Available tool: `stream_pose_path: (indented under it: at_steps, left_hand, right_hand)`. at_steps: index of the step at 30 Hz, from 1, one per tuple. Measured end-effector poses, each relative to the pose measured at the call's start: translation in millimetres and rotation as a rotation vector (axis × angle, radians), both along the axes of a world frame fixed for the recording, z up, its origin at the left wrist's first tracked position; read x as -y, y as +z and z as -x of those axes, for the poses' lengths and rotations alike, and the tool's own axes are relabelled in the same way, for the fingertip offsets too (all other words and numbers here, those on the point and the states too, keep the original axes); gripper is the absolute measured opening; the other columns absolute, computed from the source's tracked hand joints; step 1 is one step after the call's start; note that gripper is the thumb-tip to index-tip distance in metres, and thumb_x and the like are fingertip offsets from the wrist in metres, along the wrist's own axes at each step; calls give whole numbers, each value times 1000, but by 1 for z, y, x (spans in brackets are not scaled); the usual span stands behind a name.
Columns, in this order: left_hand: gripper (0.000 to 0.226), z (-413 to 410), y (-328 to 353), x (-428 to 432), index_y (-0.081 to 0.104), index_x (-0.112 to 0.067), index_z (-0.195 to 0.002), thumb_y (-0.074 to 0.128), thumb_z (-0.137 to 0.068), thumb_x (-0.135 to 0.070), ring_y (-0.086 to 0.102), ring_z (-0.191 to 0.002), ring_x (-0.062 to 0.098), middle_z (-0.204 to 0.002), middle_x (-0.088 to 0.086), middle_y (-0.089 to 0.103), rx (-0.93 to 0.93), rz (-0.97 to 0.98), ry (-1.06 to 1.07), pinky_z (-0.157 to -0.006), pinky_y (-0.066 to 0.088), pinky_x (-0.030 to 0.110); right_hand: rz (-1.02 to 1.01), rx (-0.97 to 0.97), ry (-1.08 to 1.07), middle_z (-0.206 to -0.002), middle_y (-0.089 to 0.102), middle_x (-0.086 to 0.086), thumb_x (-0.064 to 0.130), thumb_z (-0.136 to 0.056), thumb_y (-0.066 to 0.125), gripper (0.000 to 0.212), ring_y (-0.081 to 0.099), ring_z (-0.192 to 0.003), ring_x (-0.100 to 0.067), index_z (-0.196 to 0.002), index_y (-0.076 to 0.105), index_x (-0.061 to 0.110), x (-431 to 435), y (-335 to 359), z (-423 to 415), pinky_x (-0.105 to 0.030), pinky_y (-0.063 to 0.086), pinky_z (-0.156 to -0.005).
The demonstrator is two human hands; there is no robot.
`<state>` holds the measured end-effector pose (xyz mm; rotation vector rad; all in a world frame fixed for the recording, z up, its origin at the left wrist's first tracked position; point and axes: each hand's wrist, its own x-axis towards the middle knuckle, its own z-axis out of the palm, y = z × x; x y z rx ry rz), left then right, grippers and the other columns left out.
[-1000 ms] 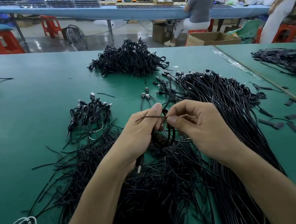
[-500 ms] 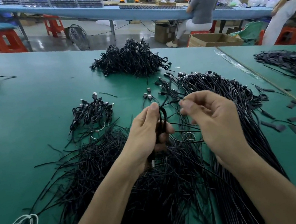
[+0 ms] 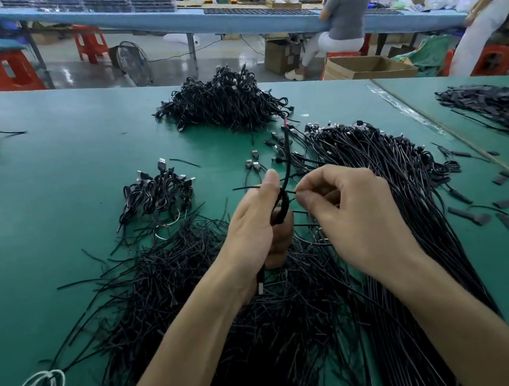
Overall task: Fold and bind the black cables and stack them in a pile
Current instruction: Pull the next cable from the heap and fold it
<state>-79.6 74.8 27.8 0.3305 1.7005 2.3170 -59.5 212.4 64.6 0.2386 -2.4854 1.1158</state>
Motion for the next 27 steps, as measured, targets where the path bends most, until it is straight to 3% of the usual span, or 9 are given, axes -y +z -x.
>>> stream_pose_path:
  at_steps: [2, 4, 7, 11, 14, 18, 23, 25, 27]
  left_hand:
    - [49, 1, 0, 1, 55, -12, -97, 34, -102, -57, 17, -40, 9, -50, -7, 24, 29, -45, -40, -37, 19, 14]
    - [56, 1, -1, 3, 65, -20, -111, 32, -99, -63, 18, -38, 8, -48, -8, 25, 16, -72, -85, -37, 22, 14]
    - [61, 0, 1, 2, 70, -26, -111, 26, -99, -66, 19, -36, 7, -46, -10, 27, 14, -102, -80, -37, 23, 13]
    - [54, -3, 5, 0, 72, -19, -106, 30, -105, -53, 16, -38, 9, -46, -7, 25, 27, -94, 32, -37, 19, 14]
    - [55, -6, 8, -3, 71, -11, -103, 32, -105, -49, 18, -38, 10, -47, -5, 28, -3, -57, 115, -38, 18, 15]
    - [66, -7, 10, -2, 59, 14, -101, 34, -105, -47, 27, -34, 12, -45, 2, 39, -80, 119, 207, -37, 22, 17]
    - [72, -1, 6, 5, 63, 6, -70, 35, -104, -51, 38, -33, 11, -44, 3, 53, -168, 355, 299, -36, 29, 19]
    - [69, 0, 6, 6, 55, -8, -53, 36, -104, -50, 36, -31, 10, -42, -1, 49, -175, 363, 317, -35, 28, 18]
    - [65, 2, 6, 6, 48, -14, -50, 38, -104, -49, 34, -31, 10, -41, -2, 45, -148, 340, 307, -35, 26, 18]
  right_hand:
    - [-73, 22, 18, -81, 70, 18, 10, -92, 68, 13, 64, -68, -5, -84, 72, 20, -1, 4, -1, -17, 50, -61]
    - [-150, 71, 49, -93, 69, 18, 10, -94, 66, 14, 64, -73, -7, -88, 74, 20, -2, 7, -2, -24, 52, -67]
    - [-293, 58, 112, -94, 59, 9, 13, -96, 62, 16, 59, -86, -9, -93, 74, 24, -1, 9, -5, -24, 50, -76]
    - [-401, 2, 127, -93, 54, 2, 17, -100, 54, 16, 60, -84, -20, -95, 70, 18, 2, 8, -8, -41, 54, -74]
    - [-509, -62, 106, -91, 53, 2, 17, -100, 54, 14, 59, -81, -20, -95, 66, 14, 3, 7, -11, -37, 53, -67]
    - [-624, -140, 88, -90, 53, 3, 10, -96, 61, 6, 51, -79, -14, -97, 65, 13, 5, 5, -15, -29, 47, -61]
    - [-557, -178, 103, -93, 55, 4, 23, -100, 49, 21, 56, -85, -14, -100, 67, 12, 4, 0, -15, -33, 54, -62]
    - [-580, -211, 139, -92, 54, 4, 23, -99, 49, 20, 55, -86, -15, -95, 66, 13, 3, -3, -15, -36, 55, -63]
    - [-608, -262, 158, -90, 55, 4, 20, -97, 55, 13, 54, -86, -16, -92, 65, 14, 2, -4, -16, -34, 54, -66]
